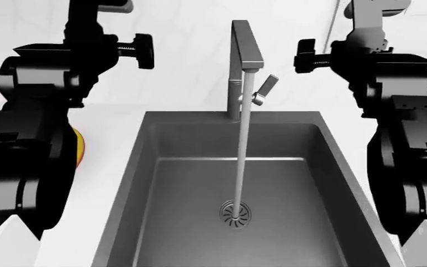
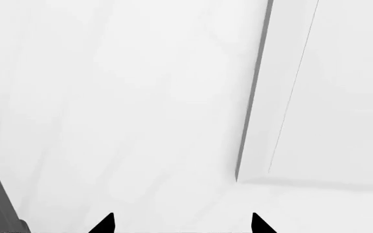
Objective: Pick the sweet potatos and broccolis from the sink and place them in one bowl. Place the broccoli in the other bowl. Then turn off the sink faucet.
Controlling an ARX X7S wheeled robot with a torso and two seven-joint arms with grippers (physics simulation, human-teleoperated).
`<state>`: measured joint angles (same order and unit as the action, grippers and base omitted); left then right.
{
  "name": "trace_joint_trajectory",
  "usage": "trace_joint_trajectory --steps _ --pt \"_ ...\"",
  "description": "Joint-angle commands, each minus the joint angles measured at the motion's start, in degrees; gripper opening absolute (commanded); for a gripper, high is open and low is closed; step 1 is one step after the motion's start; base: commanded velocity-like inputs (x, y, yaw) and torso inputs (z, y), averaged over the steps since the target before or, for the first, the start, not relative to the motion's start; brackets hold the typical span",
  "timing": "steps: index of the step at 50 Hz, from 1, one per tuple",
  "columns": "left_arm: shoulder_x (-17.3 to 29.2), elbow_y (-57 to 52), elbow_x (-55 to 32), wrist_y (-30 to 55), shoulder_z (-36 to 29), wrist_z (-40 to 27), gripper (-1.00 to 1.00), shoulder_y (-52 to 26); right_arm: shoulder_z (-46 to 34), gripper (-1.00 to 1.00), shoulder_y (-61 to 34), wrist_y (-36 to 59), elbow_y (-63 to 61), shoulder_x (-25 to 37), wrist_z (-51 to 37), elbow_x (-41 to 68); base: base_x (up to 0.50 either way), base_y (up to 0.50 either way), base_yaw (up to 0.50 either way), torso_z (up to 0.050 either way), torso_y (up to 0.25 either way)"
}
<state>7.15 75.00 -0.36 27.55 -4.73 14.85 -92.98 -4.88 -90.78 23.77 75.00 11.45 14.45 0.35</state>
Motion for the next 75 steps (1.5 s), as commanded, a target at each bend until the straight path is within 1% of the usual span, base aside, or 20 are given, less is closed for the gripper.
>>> trace_joint_trajectory --steps 1,10,25,40,62,65,66,67,69,75 --pt "-0.6 0.0 0.3 0.2 -0.5 0.7 1.0 -1.0 0.0 1.0 -0.9 2.0 0.0 0.6 0.6 -0.5 0.0 0.0 0.0 0.0 0.0" --pt "-1.0 0.0 0.5 -0.8 -1.1 0.7 1.0 -1.0 0.6 1.0 -0.6 1.9 0.0 0.6 1.4 -0.2 0.0 0.0 0.0 0.0 -0.011" --pt "-1.4 0.0 0.3 -0.7 -1.2 1.1 1.0 -2.3 1.8 1.0 -2.7 -0.4 0.0 1.4 0.6 -0.1 0.0 0.0 0.0 0.005 -0.247" --pt "-1.4 0.0 0.2 -1.3 -1.1 1.2 1.0 -2.4 1.6 1.0 -3.3 -0.4 0.0 0.3 2.7 -0.4 0.0 0.0 0.0 0.009 -0.154" --pt "-1.6 0.0 0.1 -1.1 -0.9 1.2 1.0 -2.9 2.1 1.0 -3.4 -0.1 0.0 0.0 3.4 -0.2 0.0 0.0 0.0 0.012 -0.153" --pt "-1.5 0.0 -0.1 -1.6 -0.6 1.5 1.0 -3.1 2.4 1.0 -3.4 0.0 0.0 -0.1 3.4 -0.1 0.0 0.0 0.0 0.006 -0.051" --pt "-1.3 0.0 -1.3 -0.1 1.1 0.6 1.0 -3.5 2.4 1.0 -3.5 0.3 0.0 -0.1 2.9 -0.2 0.0 0.0 0.0 0.0 0.0" --pt "-1.5 0.0 -0.4 -1.2 0.1 1.1 1.0 -3.3 1.6 1.0 -3.4 0.3 0.0 -0.2 3.4 -0.7 0.0 0.0 0.0 0.0 0.0" --pt "-1.4 0.0 -0.2 -0.9 -0.1 1.5 1.0 -3.2 0.8 1.0 -3.2 -1.3 0.0 -0.4 4.2 -1.0 0.0 0.0 0.0 0.0 0.0" --pt "-1.4 0.0 0.0 -0.9 0.1 1.5 1.0 -3.2 0.5 1.0 -3.2 -1.3 0.0 -0.4 4.1 -0.6 0.0 0.0 0.0 0.0 0.0"
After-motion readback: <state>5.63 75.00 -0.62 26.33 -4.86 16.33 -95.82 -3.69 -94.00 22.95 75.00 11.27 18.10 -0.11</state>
